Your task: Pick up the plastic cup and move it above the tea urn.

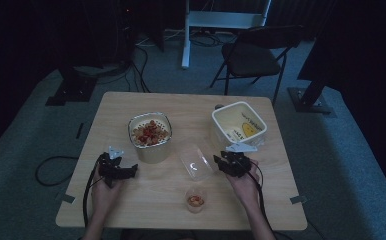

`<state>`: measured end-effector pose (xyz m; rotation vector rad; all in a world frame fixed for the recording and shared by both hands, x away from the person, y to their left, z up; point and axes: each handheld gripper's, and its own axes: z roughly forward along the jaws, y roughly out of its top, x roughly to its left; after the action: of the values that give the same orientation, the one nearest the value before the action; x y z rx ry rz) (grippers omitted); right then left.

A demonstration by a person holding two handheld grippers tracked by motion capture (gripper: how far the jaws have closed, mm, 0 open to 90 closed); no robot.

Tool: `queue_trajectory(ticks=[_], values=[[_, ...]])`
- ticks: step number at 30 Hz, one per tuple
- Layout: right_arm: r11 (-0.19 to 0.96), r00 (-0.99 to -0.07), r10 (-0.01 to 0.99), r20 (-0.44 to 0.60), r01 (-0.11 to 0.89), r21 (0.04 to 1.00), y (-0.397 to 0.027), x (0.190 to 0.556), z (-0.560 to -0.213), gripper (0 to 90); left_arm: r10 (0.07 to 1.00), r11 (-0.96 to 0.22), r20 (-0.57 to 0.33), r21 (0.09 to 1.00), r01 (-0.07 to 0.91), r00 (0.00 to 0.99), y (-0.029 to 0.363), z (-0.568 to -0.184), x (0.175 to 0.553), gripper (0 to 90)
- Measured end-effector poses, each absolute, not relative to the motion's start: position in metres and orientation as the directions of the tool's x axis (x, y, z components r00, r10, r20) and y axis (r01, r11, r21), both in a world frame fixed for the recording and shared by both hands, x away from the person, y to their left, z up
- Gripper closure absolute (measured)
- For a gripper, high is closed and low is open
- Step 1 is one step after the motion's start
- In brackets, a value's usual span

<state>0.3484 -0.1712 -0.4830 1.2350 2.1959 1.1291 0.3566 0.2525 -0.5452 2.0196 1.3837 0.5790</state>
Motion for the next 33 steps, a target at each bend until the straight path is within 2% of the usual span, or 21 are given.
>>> queue_trajectory(ticks=[5,10,17,25,33], values=[[0.313,-0.532,0.844,0.068,0.592,0.743,-0.161,0.369,-0.493,65.8,0.934,-0.263,0.013,0.699,0.664,0.357,0.253,-0.545,0.357,9.8],[0.311,-0.537,0.836,0.117,0.637,0.705,-0.160,0.376,-0.501,84.5,0.934,-0.264,0.013,0.699,0.665,0.357,0.253,-0.545,0.357,9.7],[0.296,-0.519,0.852,0.072,0.590,0.751,-0.158,0.367,-0.489,87.1,0.934,-0.263,0.013,0.700,0.664,0.356,0.253,-0.545,0.357,9.7],[0.315,-0.509,0.860,-0.033,0.479,0.819,-0.154,0.349,-0.460,87.7,0.934,-0.263,0.013,0.700,0.664,0.356,0.253,-0.545,0.357,9.7],[0.279,-0.508,0.861,-0.031,0.420,0.863,-0.154,0.343,-0.432,87.7,0.935,-0.262,0.012,0.700,0.664,0.356,0.252,-0.545,0.357,9.7]])
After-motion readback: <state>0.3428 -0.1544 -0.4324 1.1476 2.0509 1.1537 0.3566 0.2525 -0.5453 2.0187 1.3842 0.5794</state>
